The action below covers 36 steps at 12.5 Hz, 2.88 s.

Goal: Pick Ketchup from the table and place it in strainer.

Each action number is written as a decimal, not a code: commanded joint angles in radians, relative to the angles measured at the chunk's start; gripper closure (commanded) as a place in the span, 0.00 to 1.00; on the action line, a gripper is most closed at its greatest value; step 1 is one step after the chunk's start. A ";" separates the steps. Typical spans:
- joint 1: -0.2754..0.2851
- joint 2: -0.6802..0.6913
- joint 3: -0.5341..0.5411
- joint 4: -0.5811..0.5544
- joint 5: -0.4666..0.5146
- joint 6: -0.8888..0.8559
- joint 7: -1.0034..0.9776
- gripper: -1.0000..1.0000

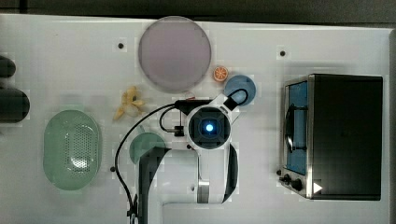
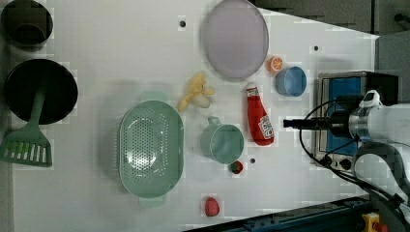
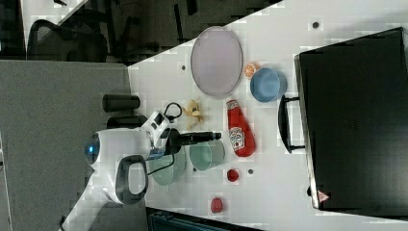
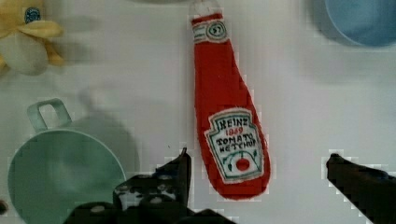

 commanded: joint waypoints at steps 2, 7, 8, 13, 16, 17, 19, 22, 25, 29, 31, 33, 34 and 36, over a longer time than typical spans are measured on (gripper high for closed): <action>-0.005 0.117 0.013 -0.014 -0.001 0.064 -0.106 0.00; -0.006 0.270 0.015 -0.008 -0.105 0.272 -0.106 0.00; -0.005 0.291 0.016 -0.007 -0.105 0.278 -0.106 0.00; -0.005 0.361 0.016 0.013 -0.105 0.296 -0.096 0.04; -0.005 0.376 0.013 0.014 -0.105 0.328 -0.096 0.37; -0.005 0.374 0.013 0.016 -0.105 0.328 -0.096 0.37; -0.006 0.350 0.013 0.025 -0.105 0.327 -0.096 0.37; -0.007 0.234 0.017 0.032 -0.102 0.218 -0.081 0.37; 0.001 0.080 0.044 0.082 -0.099 -0.018 -0.052 0.37; 0.025 -0.048 0.132 0.187 -0.089 -0.248 0.017 0.37; 0.042 -0.071 0.196 0.229 -0.052 -0.309 0.125 0.37; 0.058 -0.069 0.269 0.250 0.003 -0.331 0.269 0.37; 0.068 -0.064 0.311 0.253 0.025 -0.327 0.345 0.37; 0.084 -0.042 0.393 0.256 0.033 -0.309 0.475 0.37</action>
